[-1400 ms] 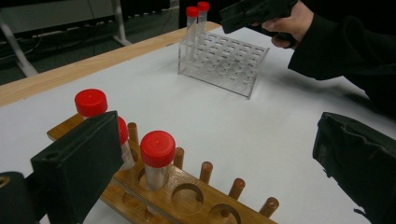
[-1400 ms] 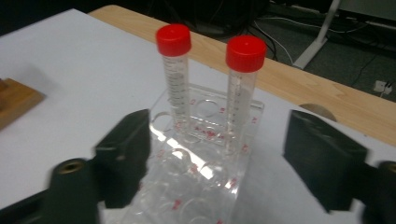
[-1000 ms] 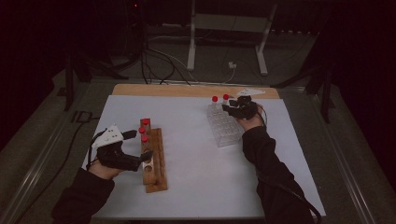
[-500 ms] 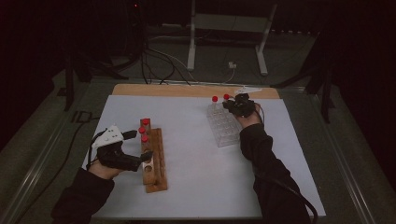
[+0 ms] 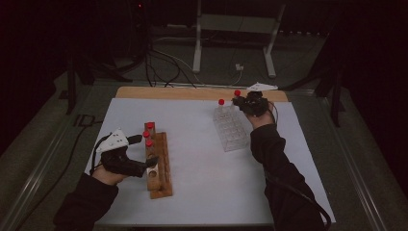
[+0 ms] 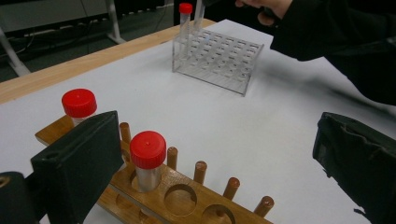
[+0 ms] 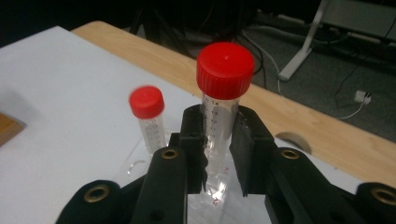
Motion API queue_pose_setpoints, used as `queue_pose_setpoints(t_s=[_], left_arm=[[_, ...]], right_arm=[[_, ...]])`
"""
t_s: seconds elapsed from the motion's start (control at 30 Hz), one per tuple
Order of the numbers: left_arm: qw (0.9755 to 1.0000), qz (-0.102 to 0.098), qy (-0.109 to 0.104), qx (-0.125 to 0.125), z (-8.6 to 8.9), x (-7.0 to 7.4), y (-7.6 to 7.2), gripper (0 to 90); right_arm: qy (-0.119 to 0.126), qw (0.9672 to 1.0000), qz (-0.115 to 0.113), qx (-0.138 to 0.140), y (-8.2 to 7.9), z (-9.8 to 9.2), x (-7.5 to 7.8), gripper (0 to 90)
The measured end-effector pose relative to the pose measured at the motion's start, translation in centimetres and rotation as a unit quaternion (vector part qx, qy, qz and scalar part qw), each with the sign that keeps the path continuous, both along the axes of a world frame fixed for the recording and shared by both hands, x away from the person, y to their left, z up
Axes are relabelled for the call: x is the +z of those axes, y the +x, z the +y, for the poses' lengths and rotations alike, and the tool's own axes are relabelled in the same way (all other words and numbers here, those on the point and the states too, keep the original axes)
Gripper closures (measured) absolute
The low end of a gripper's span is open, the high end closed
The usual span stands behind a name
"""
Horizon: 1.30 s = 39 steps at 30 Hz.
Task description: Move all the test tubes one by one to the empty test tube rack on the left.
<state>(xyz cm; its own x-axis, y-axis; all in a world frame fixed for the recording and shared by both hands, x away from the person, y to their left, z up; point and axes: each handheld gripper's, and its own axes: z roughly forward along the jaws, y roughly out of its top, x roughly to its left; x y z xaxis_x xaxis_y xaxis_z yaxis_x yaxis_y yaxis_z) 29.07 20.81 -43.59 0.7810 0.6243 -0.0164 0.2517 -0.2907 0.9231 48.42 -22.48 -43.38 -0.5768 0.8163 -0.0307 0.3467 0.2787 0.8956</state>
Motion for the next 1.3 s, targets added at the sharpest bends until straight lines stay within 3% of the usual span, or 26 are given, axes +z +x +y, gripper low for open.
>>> queue_pose_setpoints(t_s=[0.23,0.4,0.83,1.17,1.3], left_arm=[[1.0,0.0,0.003,-0.004,-0.1,0.2,-0.1,2.3],[1.0,-0.001,-0.001,-0.009,-0.5,0.4,-0.1,2.3],[0.9996,0.004,0.004,-0.027,-1.6,0.6,-0.1,2.3],[0.9993,0.005,0.0,-0.036,-2.1,0.9,-0.2,2.3],[0.9992,0.005,0.003,-0.04,-2.4,1.0,-0.2,2.3]], right_arm=[[0.002,0.9999,-0.015,0.001,-1.5,-0.3,1.3,75.3],[-0.014,0.9996,-0.022,0.013,-2.9,0.0,1.7,75.3],[-0.016,0.9991,-0.012,0.036,-6.4,0.1,2.3,75.3],[-0.012,0.997,-0.009,0.077,-9.4,1.7,2.4,75.3],[-0.024,0.9948,-0.01,0.099,-10.6,2.9,2.0,75.3]])
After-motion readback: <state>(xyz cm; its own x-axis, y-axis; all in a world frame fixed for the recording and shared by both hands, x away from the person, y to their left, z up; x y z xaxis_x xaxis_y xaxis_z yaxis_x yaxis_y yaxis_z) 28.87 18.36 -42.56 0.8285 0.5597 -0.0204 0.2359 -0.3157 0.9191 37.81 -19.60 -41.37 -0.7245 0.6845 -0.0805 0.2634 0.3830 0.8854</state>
